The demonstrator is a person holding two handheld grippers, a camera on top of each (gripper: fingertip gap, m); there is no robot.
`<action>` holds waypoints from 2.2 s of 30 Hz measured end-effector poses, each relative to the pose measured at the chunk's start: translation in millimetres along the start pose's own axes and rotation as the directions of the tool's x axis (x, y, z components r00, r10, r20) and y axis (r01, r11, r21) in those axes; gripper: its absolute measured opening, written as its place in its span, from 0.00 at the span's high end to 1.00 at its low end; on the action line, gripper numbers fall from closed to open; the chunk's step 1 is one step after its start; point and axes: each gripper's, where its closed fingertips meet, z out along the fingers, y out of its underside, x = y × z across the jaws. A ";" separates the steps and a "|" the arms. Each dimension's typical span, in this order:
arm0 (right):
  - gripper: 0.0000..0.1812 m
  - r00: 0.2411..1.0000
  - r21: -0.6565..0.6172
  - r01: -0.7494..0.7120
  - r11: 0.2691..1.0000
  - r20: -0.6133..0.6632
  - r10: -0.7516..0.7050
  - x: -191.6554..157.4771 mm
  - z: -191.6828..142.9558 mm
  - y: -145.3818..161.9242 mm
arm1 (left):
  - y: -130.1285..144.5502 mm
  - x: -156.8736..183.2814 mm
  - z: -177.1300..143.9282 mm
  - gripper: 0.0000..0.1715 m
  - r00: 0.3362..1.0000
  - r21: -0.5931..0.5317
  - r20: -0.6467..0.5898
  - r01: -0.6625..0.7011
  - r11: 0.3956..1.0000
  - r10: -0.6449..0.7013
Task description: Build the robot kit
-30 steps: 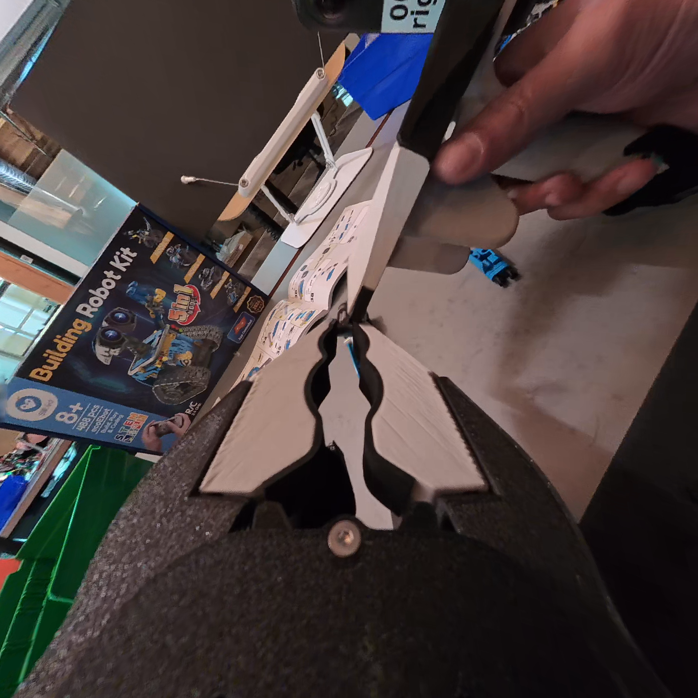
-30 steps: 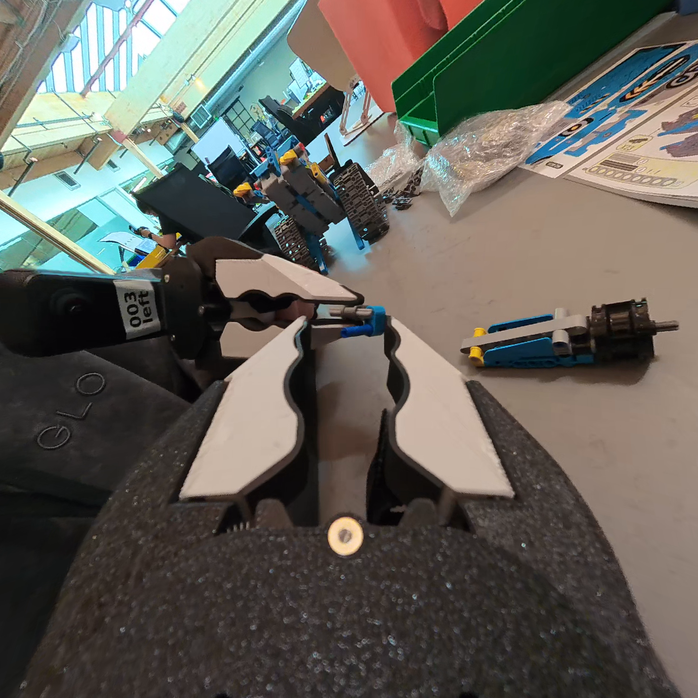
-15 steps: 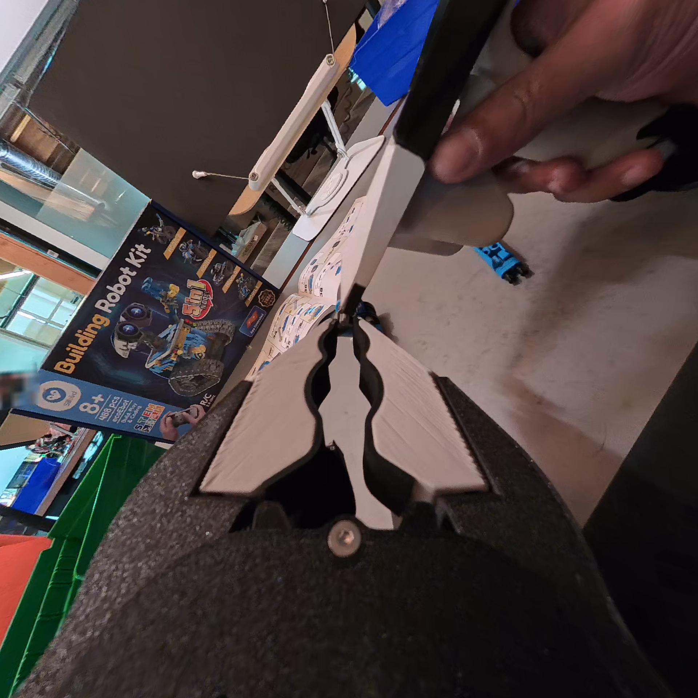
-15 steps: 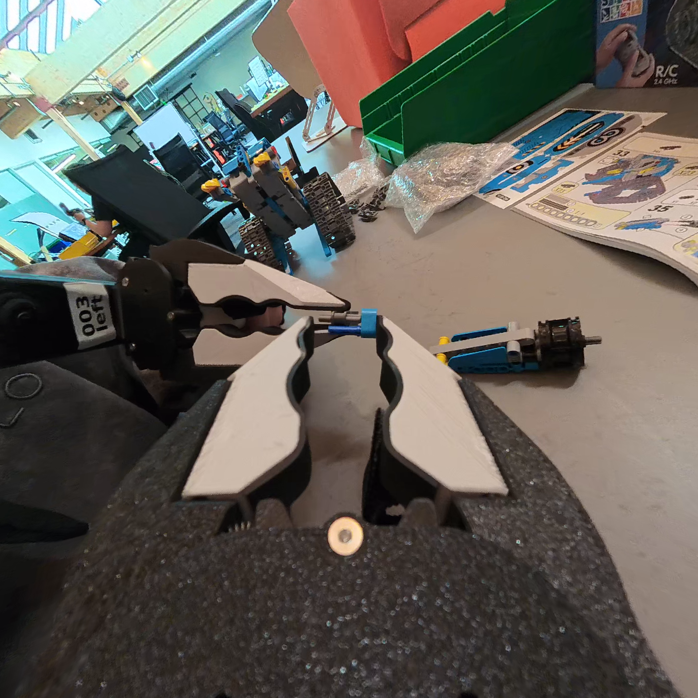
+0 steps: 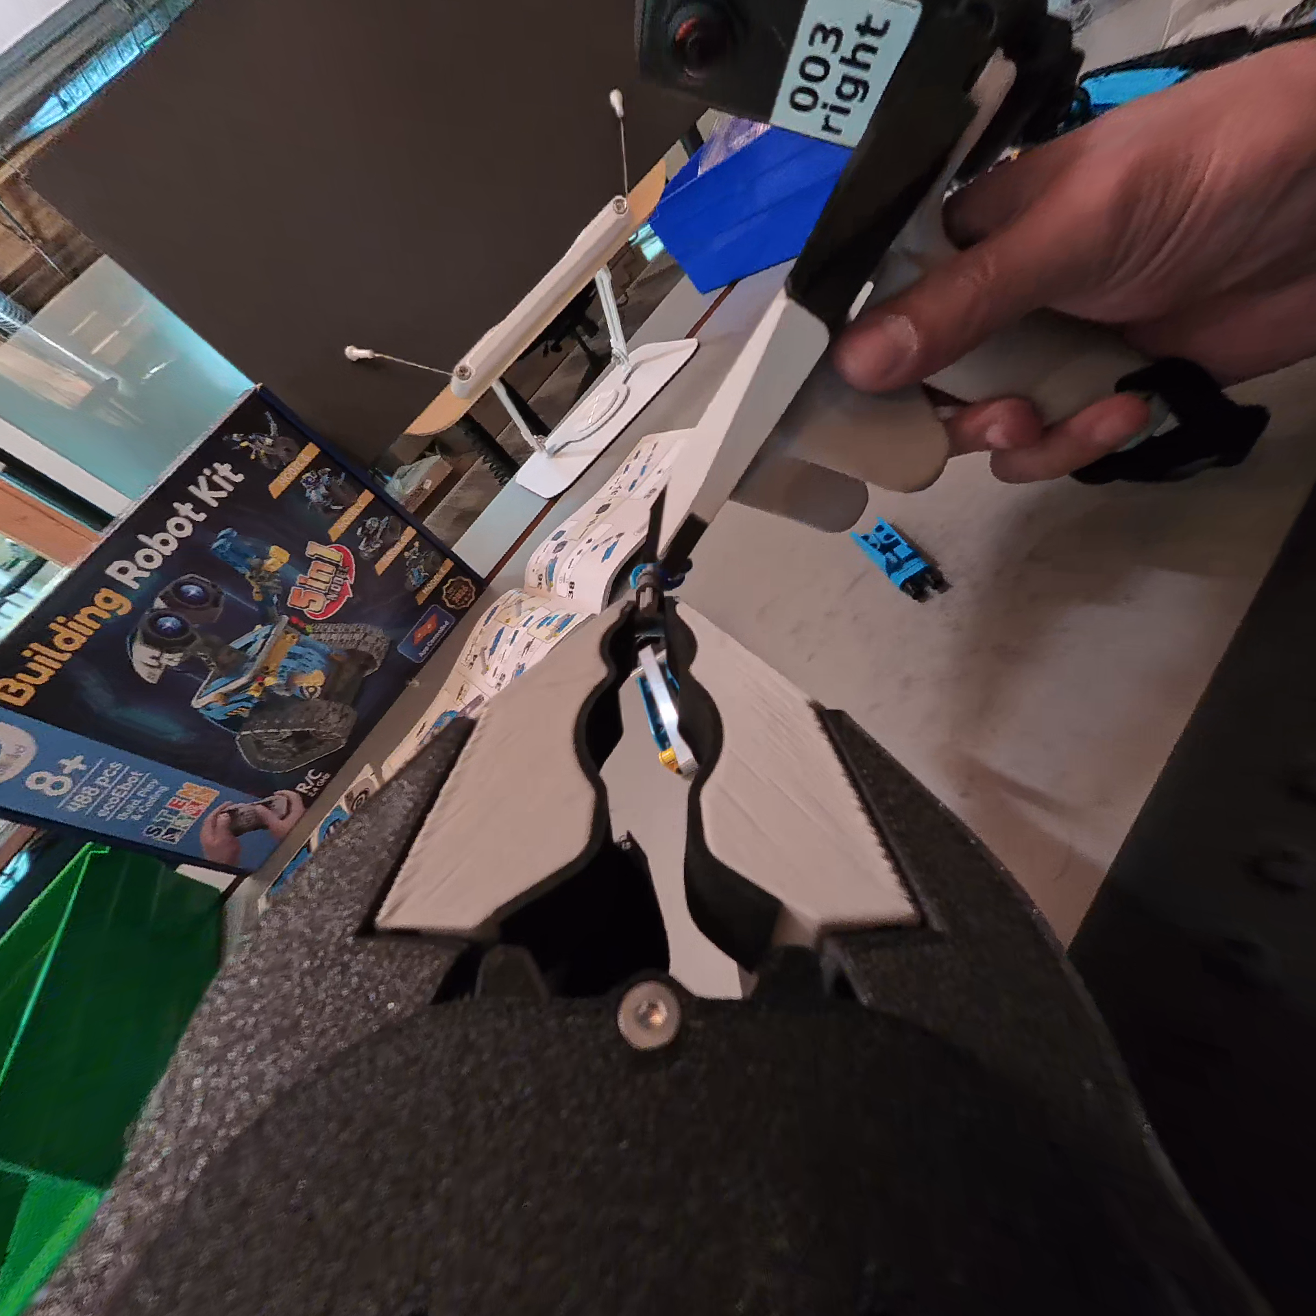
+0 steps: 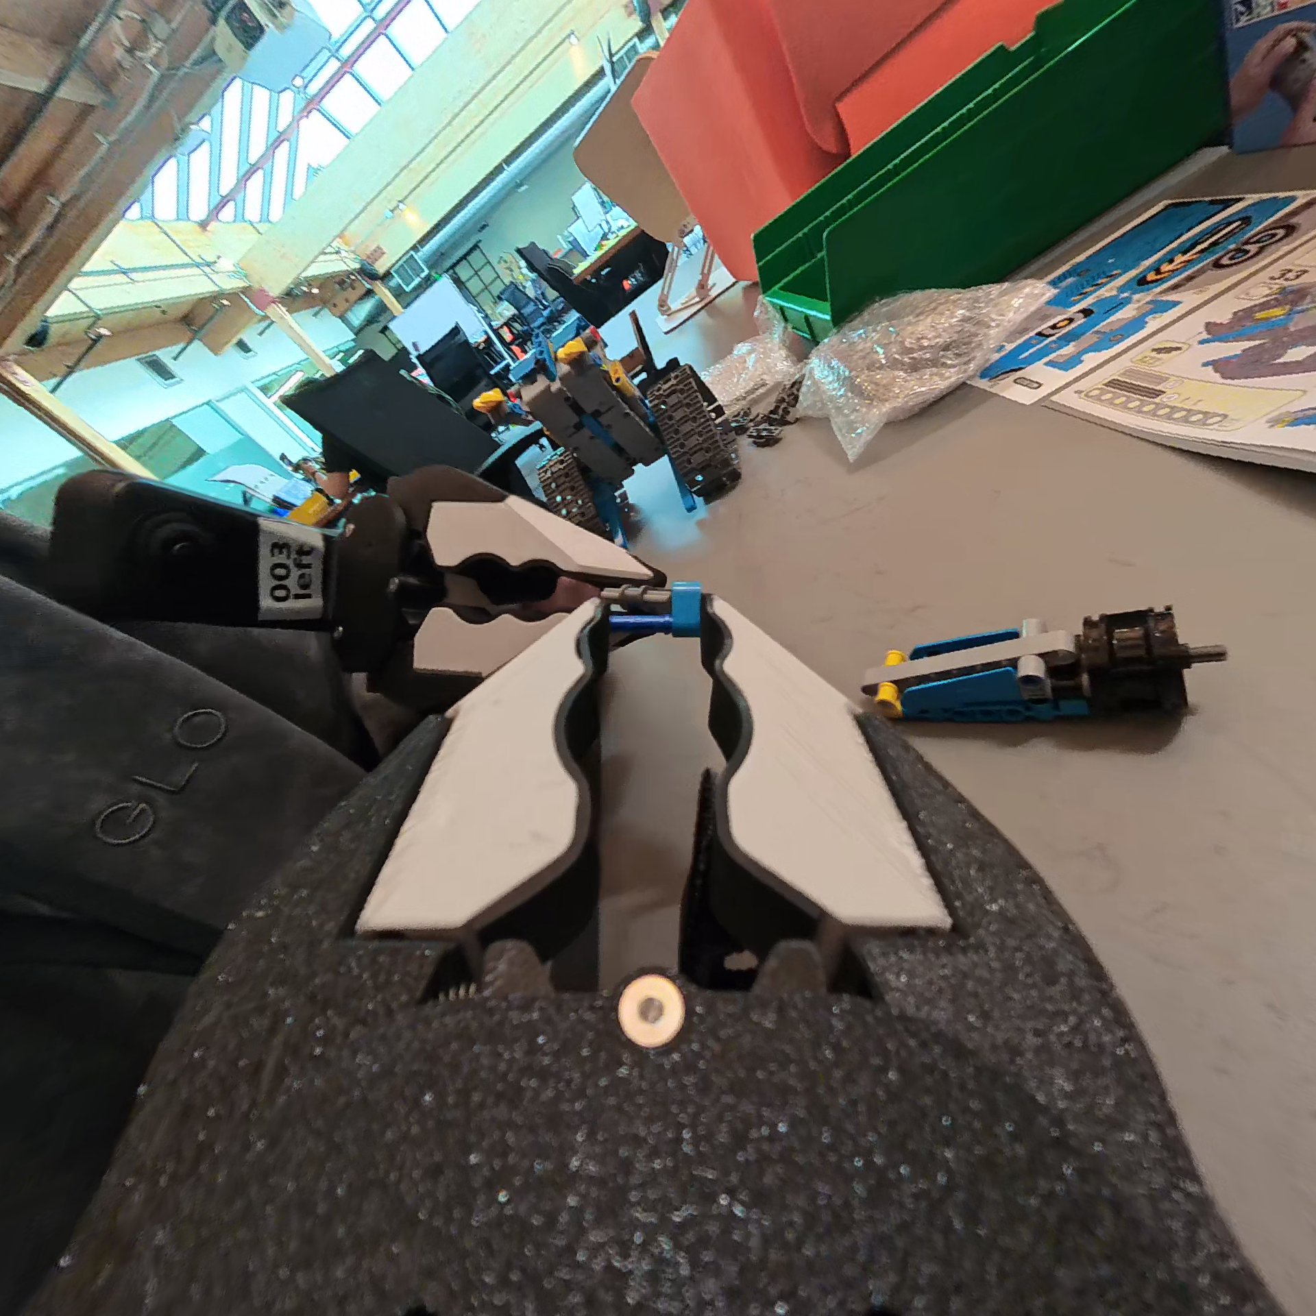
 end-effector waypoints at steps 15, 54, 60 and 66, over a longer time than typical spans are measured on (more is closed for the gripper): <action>0.87 0.993 -0.028 0.069 0.997 -0.094 -0.071 9.4 0.3 1.5 | 6.5 -0.6 2.8 0.96 0.999 -0.048 0.022 -0.026 0.999 0.027; 0.84 0.951 -0.080 0.152 0.985 -0.261 -0.168 15.3 5.3 4.1 | 13.6 -4.6 13.0 0.96 0.948 -0.229 0.195 -0.207 0.951 0.253; 0.84 0.933 -0.101 0.203 0.974 -0.283 -0.223 14.9 2.6 2.7 | 12.2 -5.3 15.2 0.96 0.942 -0.240 0.209 -0.212 0.947 0.263; 0.84 0.908 -0.127 0.302 0.945 -0.264 -0.326 9.9 -0.6 2.5 | 8.3 -2.7 13.3 0.96 0.943 -0.208 0.197 -0.228 0.951 0.269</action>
